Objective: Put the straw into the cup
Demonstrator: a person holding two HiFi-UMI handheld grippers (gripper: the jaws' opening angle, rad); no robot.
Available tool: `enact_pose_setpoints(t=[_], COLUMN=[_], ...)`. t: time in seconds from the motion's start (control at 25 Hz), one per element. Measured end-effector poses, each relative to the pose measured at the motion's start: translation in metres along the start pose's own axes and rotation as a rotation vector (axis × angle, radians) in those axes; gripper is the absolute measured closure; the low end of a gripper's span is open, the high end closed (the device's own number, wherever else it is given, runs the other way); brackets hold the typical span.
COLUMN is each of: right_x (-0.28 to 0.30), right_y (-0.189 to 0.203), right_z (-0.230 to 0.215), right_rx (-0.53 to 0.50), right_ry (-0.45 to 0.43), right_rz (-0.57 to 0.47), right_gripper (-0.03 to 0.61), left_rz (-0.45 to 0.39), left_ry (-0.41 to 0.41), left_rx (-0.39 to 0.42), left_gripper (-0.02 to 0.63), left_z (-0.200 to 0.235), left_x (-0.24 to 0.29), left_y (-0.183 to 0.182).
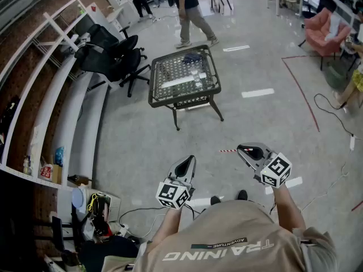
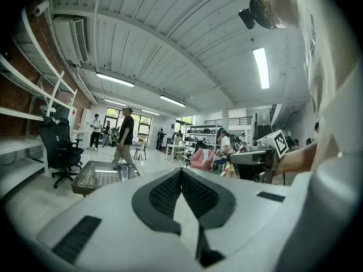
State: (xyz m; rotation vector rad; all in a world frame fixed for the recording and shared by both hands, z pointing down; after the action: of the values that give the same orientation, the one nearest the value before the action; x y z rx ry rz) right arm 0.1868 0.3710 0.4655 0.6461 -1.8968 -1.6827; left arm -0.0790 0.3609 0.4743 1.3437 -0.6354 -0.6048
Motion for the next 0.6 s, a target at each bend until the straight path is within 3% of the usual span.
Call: enact_pose_setpoints(t=[0.28, 0.6], right_x=[0.004, 0.016], right_y=[-0.004, -0.001], right_z=[-0.003, -0.003], right_rx=[0.055, 0.017], right_ry=[0.012, -0.015], right_rz=[-0.032, 0.02], right_gripper=[0.543, 0.543], left_rz=[-0.016, -0.023], left_ry=[-0.028, -0.065], left_rx=[0.015, 0.002], left_gripper=[0.597, 0.597], left_z=[0.017, 0.022], left_x=[-0.002, -0.009], left_y=[-0.014, -0.008])
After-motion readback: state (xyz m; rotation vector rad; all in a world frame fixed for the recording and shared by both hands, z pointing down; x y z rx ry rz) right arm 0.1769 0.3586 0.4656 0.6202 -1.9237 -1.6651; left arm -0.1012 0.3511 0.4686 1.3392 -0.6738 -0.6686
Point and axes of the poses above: the fingertips, and each gripper's own axes: x forward along the fingers, z to its left, y out of its underside, the point moved 7 cm from there along -x, backward along the fingers, and after that the axes turned 1 degree about -z, right-handed, at the moved point
